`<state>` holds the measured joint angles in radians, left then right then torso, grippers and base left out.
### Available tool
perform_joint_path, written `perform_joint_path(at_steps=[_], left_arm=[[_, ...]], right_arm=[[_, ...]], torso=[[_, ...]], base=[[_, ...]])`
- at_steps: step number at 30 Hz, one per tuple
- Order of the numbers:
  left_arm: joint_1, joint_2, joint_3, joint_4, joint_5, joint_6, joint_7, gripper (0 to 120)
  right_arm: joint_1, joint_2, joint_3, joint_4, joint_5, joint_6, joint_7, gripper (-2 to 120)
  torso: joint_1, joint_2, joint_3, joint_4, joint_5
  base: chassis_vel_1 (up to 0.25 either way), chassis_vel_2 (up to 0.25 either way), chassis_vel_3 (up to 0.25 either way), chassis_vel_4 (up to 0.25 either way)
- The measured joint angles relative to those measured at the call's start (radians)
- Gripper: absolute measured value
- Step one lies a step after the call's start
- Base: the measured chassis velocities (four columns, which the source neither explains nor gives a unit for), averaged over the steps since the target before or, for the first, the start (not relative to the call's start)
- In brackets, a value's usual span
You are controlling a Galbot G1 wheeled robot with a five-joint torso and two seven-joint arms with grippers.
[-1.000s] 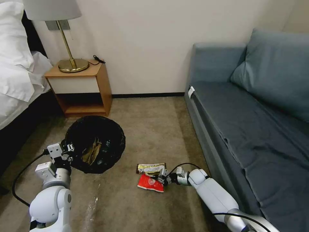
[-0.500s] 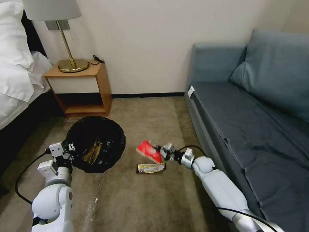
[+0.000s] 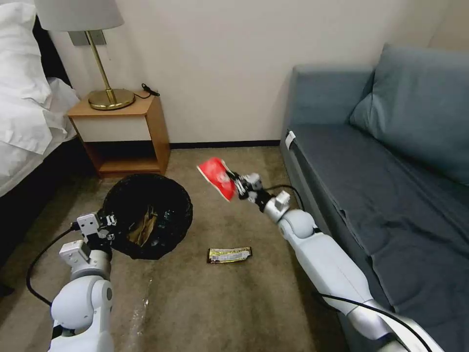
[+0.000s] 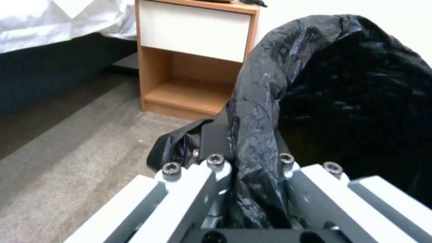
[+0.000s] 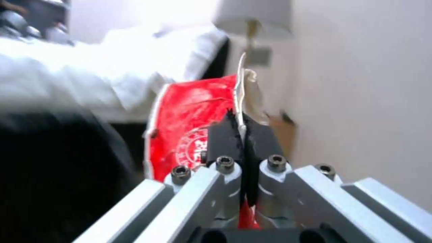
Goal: Pick up the trash bin, then pick up the garbage on the floor and place it into the trash bin.
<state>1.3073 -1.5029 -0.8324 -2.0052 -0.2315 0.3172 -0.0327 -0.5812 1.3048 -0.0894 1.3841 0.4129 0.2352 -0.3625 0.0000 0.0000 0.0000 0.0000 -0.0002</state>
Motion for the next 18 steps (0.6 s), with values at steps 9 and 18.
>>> perform_joint_path(at_steps=[9, 18], left_arm=[[0.004, 0.0, 0.005, -0.012, 0.006, 0.005, -0.001, 4], [0.011, -0.011, 0.003, -0.025, 0.005, 0.004, -0.003, 4]], right_arm=[[0.083, 0.013, -0.183, 0.082, 0.058, -0.042, 0.058, 0], [0.131, 0.034, -0.336, 0.045, 0.051, -0.05, 0.076, 0]], torso=[[0.0, 0.0, 0.0, 0.0, -0.0002], [0.0, 0.0, 0.0, -0.0001, 0.0]], base=[[0.0, 0.0, 0.0, 0.0], [0.0, 0.0, 0.0, 0.0]])
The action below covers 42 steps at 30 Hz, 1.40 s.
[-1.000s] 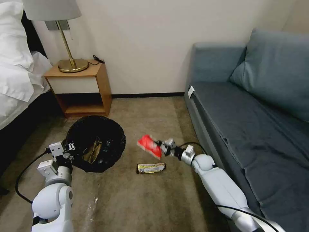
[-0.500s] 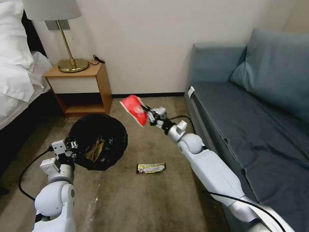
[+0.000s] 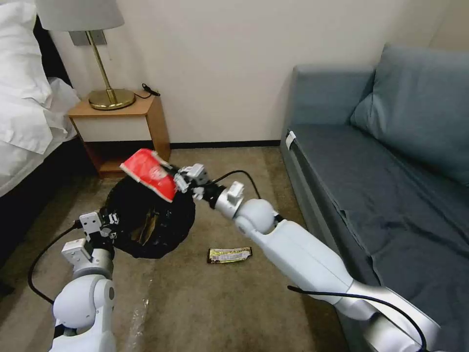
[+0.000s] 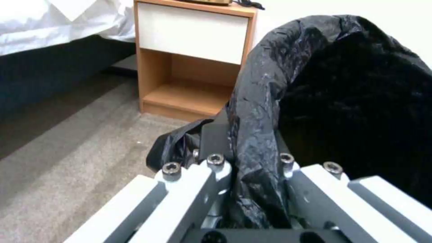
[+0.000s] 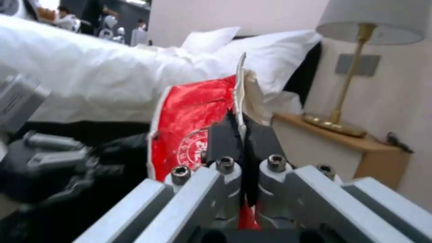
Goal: Pick up the trash bin, then pick up the garbage on the floor and place it into the trash bin.
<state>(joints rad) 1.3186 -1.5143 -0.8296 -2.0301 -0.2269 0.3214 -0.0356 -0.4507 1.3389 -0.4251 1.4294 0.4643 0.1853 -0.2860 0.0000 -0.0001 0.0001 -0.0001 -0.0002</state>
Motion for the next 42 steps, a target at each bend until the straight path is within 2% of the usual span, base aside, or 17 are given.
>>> perform_joint_path(at_steps=[7, 17, 20, 21, 23, 24, 26, 30, 31, 33, 35, 36, 38, 40, 42], left_arm=[[0.003, 0.001, -0.007, -0.011, 0.0, 0.0, -0.003, 4], [-0.003, -0.009, 0.002, -0.005, 0.009, 0.001, -0.004, 4], [-0.002, -0.013, 0.005, -0.006, 0.011, 0.001, -0.004, 4], [-0.002, -0.013, 0.005, -0.006, 0.011, 0.001, -0.004, 4], [-0.005, -0.012, 0.004, -0.006, 0.011, 0.001, -0.004, 4], [-0.005, -0.012, 0.004, -0.006, 0.011, 0.001, -0.004, 4], [-0.008, -0.011, 0.005, -0.005, 0.011, 0.001, -0.004, 4], [-0.008, -0.011, 0.006, -0.005, 0.011, 0.001, -0.004, 4], [-0.009, -0.011, 0.007, -0.005, 0.012, 0.001, -0.004, 4], [-0.009, -0.011, 0.007, -0.005, 0.012, 0.001, -0.004, 4], [-0.009, -0.011, 0.007, -0.006, 0.013, 0.002, -0.004, 4], [-0.009, -0.011, 0.007, -0.006, 0.013, 0.002, -0.004, 4], [-0.005, -0.01, 0.005, -0.007, 0.013, 0.002, -0.004, 4], [-0.004, -0.01, 0.004, -0.007, 0.013, 0.002, -0.004, 4], [-0.004, -0.011, 0.003, -0.007, 0.013, 0.002, -0.005, 4]], right_arm=[[0.0, 0.03, -0.065, -0.008, -0.023, 0.003, -0.003, 0], [-0.042, 0.018, -0.088, -0.013, -0.061, 0.012, -0.01, 0], [-0.053, 0.016, -0.084, -0.014, -0.071, 0.012, -0.013, 13], [-0.053, 0.016, -0.084, -0.014, -0.071, 0.012, -0.013, 13], [-0.057, 0.017, -0.082, -0.014, -0.072, 0.012, -0.014, 24], [-0.057, 0.017, -0.082, -0.014, -0.072, 0.012, -0.014, 24], [-0.064, 0.014, -0.075, -0.015, -0.075, 0.012, -0.014, 36], [-0.066, 0.012, -0.074, -0.016, -0.078, 0.013, -0.014, 42], [-0.066, 0.011, -0.071, -0.016, -0.079, 0.015, -0.014, 53], [-0.065, 0.011, -0.07, -0.016, -0.079, 0.015, -0.014, 56], [-0.061, 0.011, -0.067, -0.015, -0.078, 0.015, -0.016, 67], [-0.061, 0.011, -0.067, -0.015, -0.078, 0.015, -0.016, 67], [-0.048, 0.014, -0.051, -0.012, -0.073, 0.015, -0.018, 79], [-0.046, 0.015, -0.048, -0.012, -0.071, 0.015, -0.018, 80], [-0.036, 0.018, -0.029, -0.004, -0.059, 0.009, -0.01, 93]], torso=[[0.0, 0.0, 0.0, 0.0003, 0.0], [0.0, 0.0, 0.0, 0.0, 0.0], [0.0, 0.0, 0.0, 0.0, 0.0001], [0.0, 0.0, 0.0, 0.0, 0.0001], [0.0, 0.0, 0.0, 0.0, 0.0001], [0.0, 0.0, 0.0, 0.0, 0.0001], [0.0, 0.0, 0.0, 0.0001, 0.0002], [0.0, 0.0, 0.0, 0.0, 0.0002], [0.0, 0.0, 0.0, 0.0, 0.0002], [0.0, 0.0, 0.0, 0.0, 0.0002], [0.0, 0.0, 0.0, 0.0001, 0.0002], [0.0, 0.0, 0.0, 0.0001, 0.0002], [0.0, 0.0, 0.0, 0.0001, 0.0001], [0.0, 0.0, 0.0, 0.0001, 0.0001], [0.0, 0.0, 0.0, 0.0001, 0.0002]], base=[[0.0, 0.0, 0.0, 0.0], [0.0, 0.0, 0.0, 0.0], [0.0, 0.0, 0.0, 0.0], [0.0, 0.0, 0.0, 0.0], [0.0, 0.0, 0.0, 0.0], [0.0, 0.0, 0.0, 0.0], [0.0, 0.0, 0.0, 0.0], [0.0, 0.0, 0.0, 0.0], [0.0, 0.0, 0.0, 0.0], [0.0, 0.0, 0.0, 0.0], [0.0, 0.0, 0.0, 0.0], [0.0, 0.0, 0.0, 0.0], [0.0, 0.0, 0.0, 0.0], [0.0, 0.0, 0.0, 0.0], [0.0, 0.0, 0.0, 0.0]])
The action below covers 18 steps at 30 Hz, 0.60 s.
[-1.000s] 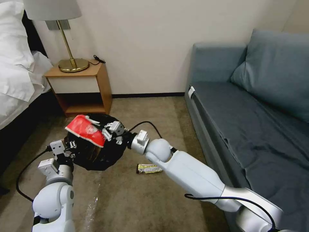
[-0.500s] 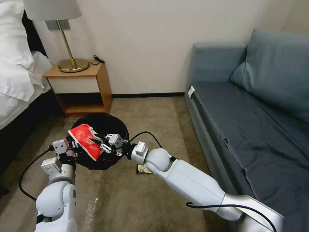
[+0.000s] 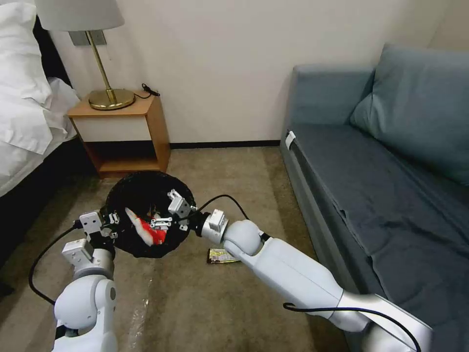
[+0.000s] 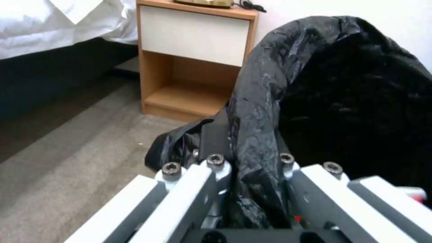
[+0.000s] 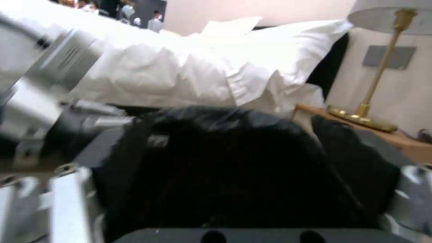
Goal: Pick up the trash bin, then pick up the garbage on the floor and place it into the trash bin.
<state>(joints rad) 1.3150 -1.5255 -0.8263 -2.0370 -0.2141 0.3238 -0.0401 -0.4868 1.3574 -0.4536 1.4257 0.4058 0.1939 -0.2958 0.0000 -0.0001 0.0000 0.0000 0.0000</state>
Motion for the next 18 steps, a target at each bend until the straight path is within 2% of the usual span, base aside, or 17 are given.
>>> perform_joint_path(at_steps=[3, 8, 10, 18], left_arm=[[-0.001, 0.0, 0.0, 0.0, 0.0, 0.0, 0.0, 4], [-0.003, 0.003, -0.001, 0.0, -0.001, 0.001, 0.0, 4], [-0.002, 0.004, -0.004, -0.002, -0.004, 0.001, -0.001, 4], [0.002, 0.01, -0.003, -0.015, -0.009, 0.006, -0.002, 4]], right_arm=[[0.007, 0.005, 0.029, 0.007, 0.008, -0.011, 0.011, 99], [0.02, 0.005, 0.1, 0.003, -0.031, -0.046, 0.053, 100], [0.023, -0.009, 0.141, -0.005, -0.053, -0.086, 0.112, 100], [0.008, -0.03, 0.236, -0.096, -0.147, -0.107, 0.122, 100]], torso=[[0.0, 0.0, 0.0, 0.0, 0.0], [0.0, 0.0, 0.0, 0.0, 0.0], [0.0, 0.0, 0.0, -0.0001, 0.0], [0.0, 0.0, 0.0, 0.0, 0.0001]], base=[[0.0, 0.0, 0.0, 0.0], [0.0, 0.0, 0.0, 0.0], [0.0, 0.0, 0.0, 0.0], [0.0, 0.0, 0.0, 0.0]])
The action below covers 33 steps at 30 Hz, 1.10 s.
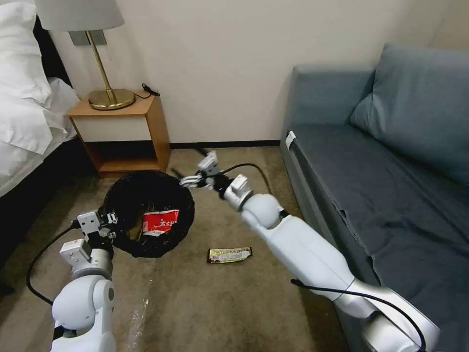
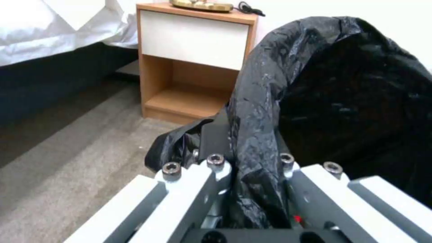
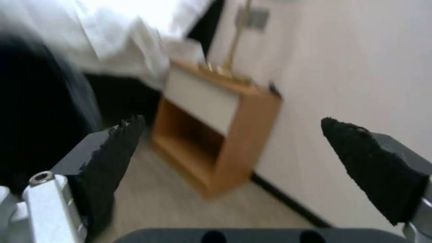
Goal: Pick up the trash bin, then pick up the garbage on the floor and place it into the trash bin.
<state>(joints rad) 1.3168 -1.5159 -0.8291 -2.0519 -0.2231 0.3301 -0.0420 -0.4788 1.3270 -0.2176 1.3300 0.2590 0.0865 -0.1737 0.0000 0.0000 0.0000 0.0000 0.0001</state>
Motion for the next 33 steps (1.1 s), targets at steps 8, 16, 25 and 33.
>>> perform_joint_path(at_steps=[8, 16, 25, 33], left_arm=[[-0.008, 0.01, 0.005, -0.017, -0.002, 0.016, -0.003, 4], [0.0, 0.012, 0.002, -0.028, -0.004, 0.018, -0.003, 4], [0.019, 0.005, 0.005, -0.028, 0.001, 0.015, -0.001, 4], [0.023, -0.004, 0.01, -0.023, 0.015, 0.011, 0.001, 4]], right_arm=[[-0.036, -0.017, 0.065, -0.197, -0.104, -0.01, -0.199, 100], [-0.068, -0.002, 0.047, -0.392, -0.167, 0.087, -0.407, 100], [-0.081, 0.035, 0.061, -0.583, -0.232, 0.173, -0.523, 100], [-0.073, 0.06, 0.079, -0.679, -0.289, 0.202, -0.515, 100]], torso=[[0.0, 0.0, 0.0, -0.0001, 0.0001], [0.0, 0.0, 0.0, -0.0001, 0.0], [0.0, 0.0, 0.0, -0.0001, -0.0003], [0.0, 0.0, 0.0, 0.0, -0.0001]], base=[[0.0, 0.0, 0.0, 0.0], [0.0, 0.0, 0.0, 0.0], [0.0, 0.0, 0.0, 0.0], [0.0, 0.0, 0.0, 0.0]])
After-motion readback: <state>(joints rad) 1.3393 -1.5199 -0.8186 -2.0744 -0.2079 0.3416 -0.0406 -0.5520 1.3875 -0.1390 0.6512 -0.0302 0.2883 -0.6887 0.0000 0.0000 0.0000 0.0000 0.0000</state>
